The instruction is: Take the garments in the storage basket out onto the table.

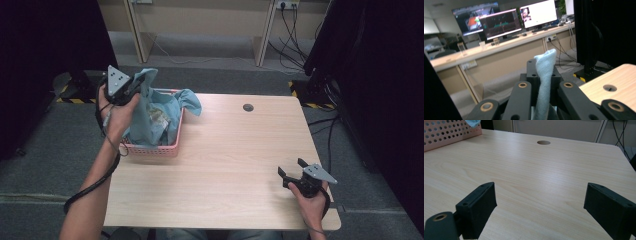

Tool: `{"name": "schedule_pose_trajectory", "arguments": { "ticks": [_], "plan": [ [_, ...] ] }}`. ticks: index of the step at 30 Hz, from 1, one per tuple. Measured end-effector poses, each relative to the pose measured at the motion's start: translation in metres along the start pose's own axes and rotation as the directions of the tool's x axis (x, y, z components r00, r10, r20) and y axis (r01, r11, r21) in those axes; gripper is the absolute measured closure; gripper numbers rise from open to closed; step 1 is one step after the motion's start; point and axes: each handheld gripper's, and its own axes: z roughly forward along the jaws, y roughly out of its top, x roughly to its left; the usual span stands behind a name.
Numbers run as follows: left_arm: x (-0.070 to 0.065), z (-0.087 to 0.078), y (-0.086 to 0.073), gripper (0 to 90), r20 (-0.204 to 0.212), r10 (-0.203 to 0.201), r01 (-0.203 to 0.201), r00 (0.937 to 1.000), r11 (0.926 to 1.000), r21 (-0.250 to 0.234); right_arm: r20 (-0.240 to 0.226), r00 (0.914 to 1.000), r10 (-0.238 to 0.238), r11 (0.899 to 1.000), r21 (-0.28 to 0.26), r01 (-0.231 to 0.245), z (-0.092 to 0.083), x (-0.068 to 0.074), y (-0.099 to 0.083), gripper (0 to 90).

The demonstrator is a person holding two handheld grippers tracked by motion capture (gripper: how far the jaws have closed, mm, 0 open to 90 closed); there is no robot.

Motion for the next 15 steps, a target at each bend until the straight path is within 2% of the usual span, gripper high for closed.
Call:
{"name": "schedule_pose_trajectory", "arguments": {
  "ticks": [2, 5, 6, 7, 10, 15],
  "plan": [
    [-0.001, 0.001, 0.015, 84.5, 0.011, 0.020, -0.020, 0.9997, 0.9997, -0.012, -0.003, 0.9999, -0.010, 1.000, -0.002, 0.010, 0.002, 0.001, 0.004, 10.4],
    [-0.003, 0.003, 0.033, 84.4, 0.030, 0.022, -0.021, 0.9993, 0.9992, -0.034, -0.008, 0.9998, -0.017, 1.000, -0.018, 0.016, 0.003, 0.004, 0.012, 9.5],
    [-0.004, 0.003, 0.043, 84.4, 0.035, 0.030, -0.028, 0.9990, 0.9985, -0.047, -0.014, 0.9996, -0.026, 0.999, -0.032, 0.025, 0.004, 0.007, 0.020, 8.5],
    [-0.004, 0.003, 0.043, 84.4, 0.035, 0.030, -0.028, 0.9990, 0.9985, -0.047, -0.014, 0.9996, -0.026, 0.999, -0.032, 0.025, 0.004, 0.007, 0.020, 8.5],
    [-0.007, 0.004, 0.058, 84.4, 0.049, 0.037, -0.034, 0.9981, 0.9973, -0.066, -0.044, 0.9980, -0.046, 0.997, -0.061, 0.044, 0.009, 0.016, 0.037, 7.0],
    [-0.013, 0.006, 0.082, 84.4, 0.063, 0.053, -0.047, 0.9966, 0.9944, -0.095, -0.089, 0.9944, -0.056, 0.994, -0.097, 0.048, 0.016, 0.028, 0.054, 5.0]
  ]
}}
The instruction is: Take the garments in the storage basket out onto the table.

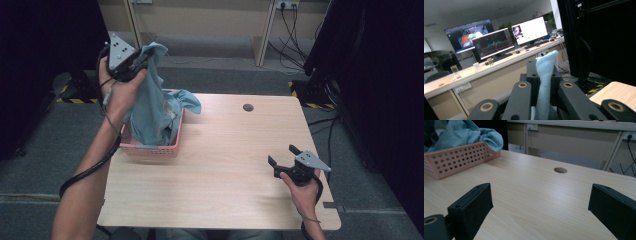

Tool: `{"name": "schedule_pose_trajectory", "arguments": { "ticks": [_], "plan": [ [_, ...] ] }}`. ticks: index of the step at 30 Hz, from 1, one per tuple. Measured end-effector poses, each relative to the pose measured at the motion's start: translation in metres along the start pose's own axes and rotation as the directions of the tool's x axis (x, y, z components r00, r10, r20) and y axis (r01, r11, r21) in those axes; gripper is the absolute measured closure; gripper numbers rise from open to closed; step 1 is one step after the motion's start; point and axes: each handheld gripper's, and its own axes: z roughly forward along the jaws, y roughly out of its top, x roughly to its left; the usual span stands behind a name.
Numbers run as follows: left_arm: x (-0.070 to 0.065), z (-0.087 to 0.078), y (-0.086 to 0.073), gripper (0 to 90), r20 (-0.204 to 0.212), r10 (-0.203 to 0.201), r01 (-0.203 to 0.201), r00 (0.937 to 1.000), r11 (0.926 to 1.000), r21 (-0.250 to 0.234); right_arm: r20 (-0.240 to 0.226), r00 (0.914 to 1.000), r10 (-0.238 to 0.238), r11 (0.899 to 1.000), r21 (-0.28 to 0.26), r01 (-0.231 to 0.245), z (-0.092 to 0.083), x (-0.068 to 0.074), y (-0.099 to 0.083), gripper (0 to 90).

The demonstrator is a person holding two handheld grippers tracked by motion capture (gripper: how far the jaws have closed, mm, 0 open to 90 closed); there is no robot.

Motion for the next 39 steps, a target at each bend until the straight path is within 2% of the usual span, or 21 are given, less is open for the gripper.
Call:
{"name": "schedule_pose_trajectory", "arguments": {
  "ticks": [8, 16, 21, 29, 39],
  "plan": [
    [-0.007, 0.006, 0.037, 84.4, 0.012, 0.041, -0.040, 0.9991, 0.9985, -0.037, -0.078, 0.9961, -0.041, 0.998, -0.048, 0.037, 0.023, 0.023, 0.031, 3.1],
    [-0.008, 0.003, 0.066, 84.4, -0.003, 0.069, -0.069, 0.9976, 0.9946, -0.077, -0.147, 0.9849, -0.091, 0.993, -0.094, 0.078, 0.042, 0.046, 0.067, 2.8],
    [-0.011, 0.001, 0.076, 84.4, 0.005, 0.080, -0.079, 0.9968, 0.9929, -0.088, -0.175, 0.9782, -0.113, 0.989, -0.115, 0.093, 0.056, 0.060, 0.086, 2.7],
    [-0.016, 0.002, 0.083, 84.4, 0.020, 0.071, -0.068, 0.9973, 0.9918, -0.108, -0.210, 0.9684, -0.134, 0.987, -0.118, 0.111, 0.072, 0.076, 0.099, 2.6],
    [-0.022, 0.002, 0.094, 84.4, 0.028, 0.086, -0.082, 0.9959, 0.9892, -0.122, -0.263, 0.9525, -0.153, 0.983, -0.141, 0.120, 0.094, 0.102, 0.117, 2.6]
  ]
}}
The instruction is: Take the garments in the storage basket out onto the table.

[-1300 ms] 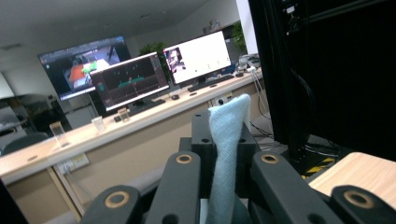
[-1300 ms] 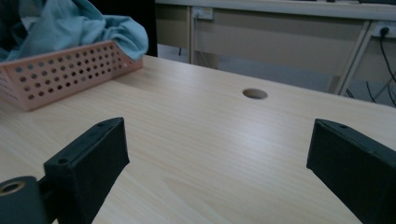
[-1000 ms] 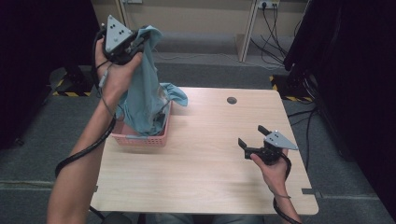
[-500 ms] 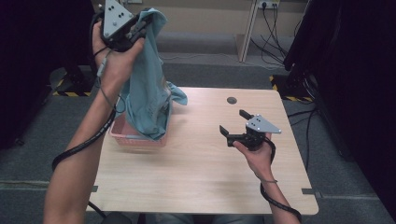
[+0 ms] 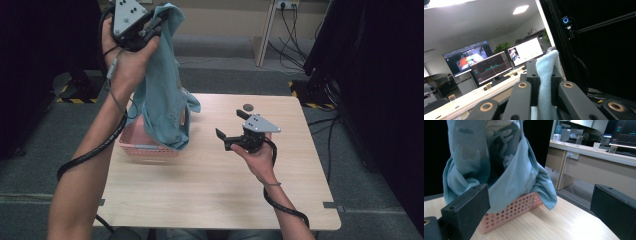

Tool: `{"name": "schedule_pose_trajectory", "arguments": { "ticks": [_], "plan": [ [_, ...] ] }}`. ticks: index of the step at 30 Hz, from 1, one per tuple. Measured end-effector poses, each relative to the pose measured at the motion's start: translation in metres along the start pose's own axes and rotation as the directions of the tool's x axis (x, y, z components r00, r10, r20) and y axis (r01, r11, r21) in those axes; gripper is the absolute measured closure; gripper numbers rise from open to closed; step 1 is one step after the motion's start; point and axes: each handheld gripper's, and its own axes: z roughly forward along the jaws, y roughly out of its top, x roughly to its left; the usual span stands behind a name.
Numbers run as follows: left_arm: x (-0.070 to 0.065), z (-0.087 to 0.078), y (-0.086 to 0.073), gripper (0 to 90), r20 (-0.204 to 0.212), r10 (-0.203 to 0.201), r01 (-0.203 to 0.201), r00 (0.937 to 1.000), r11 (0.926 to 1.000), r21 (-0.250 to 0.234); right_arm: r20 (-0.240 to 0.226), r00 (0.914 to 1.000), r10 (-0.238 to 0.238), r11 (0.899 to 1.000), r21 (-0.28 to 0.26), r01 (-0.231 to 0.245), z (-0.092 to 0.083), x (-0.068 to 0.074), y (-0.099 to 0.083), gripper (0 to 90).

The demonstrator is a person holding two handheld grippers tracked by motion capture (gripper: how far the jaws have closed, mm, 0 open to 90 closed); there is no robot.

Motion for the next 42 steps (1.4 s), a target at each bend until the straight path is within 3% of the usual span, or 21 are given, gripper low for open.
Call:
{"name": "schedule_pose_trajectory", "arguments": {
  "ticks": [7, 10, 15, 16, 28, 38, 42],
  "plan": [
    [-0.006, 0.002, 0.006, 84.3, 0.014, 0.011, -0.011, 0.9999, 0.9999, -0.006, -0.032, 0.9995, -0.008, 1.000, -0.009, 0.007, 0.012, 0.008, 0.009, 2.6],
    [-0.009, 0.003, 0.007, 84.3, 0.023, 0.013, -0.013, 0.9997, 0.9999, -0.011, -0.076, 0.9968, -0.025, 1.000, -0.016, 0.023, 0.027, 0.019, 0.017, 2.6],
    [-0.012, 0.004, 0.008, 84.2, 0.030, 0.018, -0.018, 0.9994, 0.9998, -0.008, -0.102, 0.9947, -0.012, 1.000, -0.019, 0.010, 0.035, 0.022, 0.020, 2.6],
    [-0.012, 0.004, 0.008, 84.2, 0.030, 0.018, -0.018, 0.9994, 0.9998, -0.008, -0.127, 0.9918, -0.013, 1.000, -0.020, 0.011, 0.044, 0.026, 0.024, 2.6],
    [-0.016, 0.009, 0.007, 84.1, 0.028, 0.031, -0.031, 0.9991, 0.9995, 0.003, -0.197, 0.9800, -0.029, 0.999, -0.033, 0.023, 0.067, 0.044, 0.042, 2.6],
    [-0.025, 0.015, 0.008, 84.1, 0.050, 0.032, -0.033, 0.9982, 0.9995, 0.003, -0.212, 0.9769, -0.025, 0.999, -0.034, 0.019, 0.083, 0.052, 0.052, 2.1],
    [-0.031, 0.015, 0.012, 84.1, 0.064, 0.034, -0.034, 0.9974, 0.9994, -0.011, -0.197, 0.9802, 0.015, 1.000, -0.013, -0.017, 0.097, 0.053, 0.051, 5.0]
  ]
}}
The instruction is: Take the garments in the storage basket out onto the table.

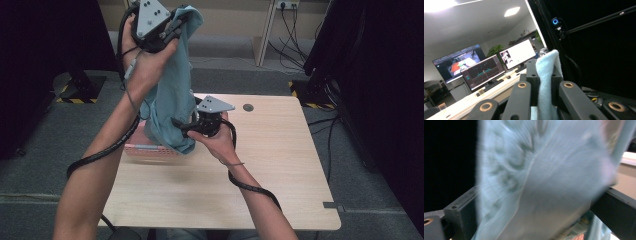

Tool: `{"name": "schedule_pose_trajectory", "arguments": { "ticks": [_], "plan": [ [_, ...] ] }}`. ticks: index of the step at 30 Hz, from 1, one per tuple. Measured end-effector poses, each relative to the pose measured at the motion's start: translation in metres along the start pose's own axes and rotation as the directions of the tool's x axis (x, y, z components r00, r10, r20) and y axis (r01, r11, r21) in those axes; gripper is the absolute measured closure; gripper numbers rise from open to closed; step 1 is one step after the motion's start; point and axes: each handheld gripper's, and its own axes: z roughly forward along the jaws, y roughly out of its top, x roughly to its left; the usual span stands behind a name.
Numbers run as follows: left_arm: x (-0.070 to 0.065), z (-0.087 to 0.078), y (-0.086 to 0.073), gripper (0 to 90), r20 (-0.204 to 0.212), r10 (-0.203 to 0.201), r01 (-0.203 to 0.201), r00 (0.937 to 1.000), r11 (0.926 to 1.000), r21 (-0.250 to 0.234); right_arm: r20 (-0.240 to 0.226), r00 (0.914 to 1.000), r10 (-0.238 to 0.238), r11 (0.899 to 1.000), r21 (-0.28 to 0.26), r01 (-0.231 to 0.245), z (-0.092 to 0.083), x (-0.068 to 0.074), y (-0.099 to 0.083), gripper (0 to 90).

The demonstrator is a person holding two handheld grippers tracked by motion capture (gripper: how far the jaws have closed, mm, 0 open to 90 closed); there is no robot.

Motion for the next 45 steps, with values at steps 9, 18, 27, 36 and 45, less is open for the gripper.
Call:
{"name": "schedule_pose_trajectory", "arguments": {
  "ticks": [9, 18, 27, 36, 45],
  "plan": [
    [-0.008, -0.004, 0.007, 84.0, 0.036, -0.009, 0.010, 0.9993, 0.9992, -0.038, 0.091, 0.9946, 0.050, 0.999, 0.010, -0.051, 0.017, -0.007, -0.005, 66.1],
    [-0.013, -0.014, 0.016, 83.9, 0.063, -0.010, 0.016, 0.9980, 0.9954, -0.094, 0.198, 0.9777, 0.069, 0.997, -0.028, -0.065, 0.016, -0.021, 0.008, 88.2],
    [-0.014, -0.023, 0.025, 83.7, 0.063, -0.008, 0.017, 0.9980, 0.9880, -0.154, 0.284, 0.9535, 0.101, 0.991, -0.112, -0.071, 0.000, -0.039, 0.033, 88.5],
    [-0.008, -0.030, 0.024, 83.4, 0.031, -0.021, 0.026, 0.9993, 0.9825, -0.184, 0.336, 0.9339, 0.123, 0.981, -0.185, -0.063, -0.025, -0.053, 0.057, 88.6],
    [-0.005, -0.028, 0.020, 83.1, -0.013, -0.034, 0.031, 0.9993, 0.9851, -0.169, 0.378, 0.9186, 0.114, 0.973, -0.227, -0.027, -0.055, -0.066, 0.080, 88.6]
  ]
}}
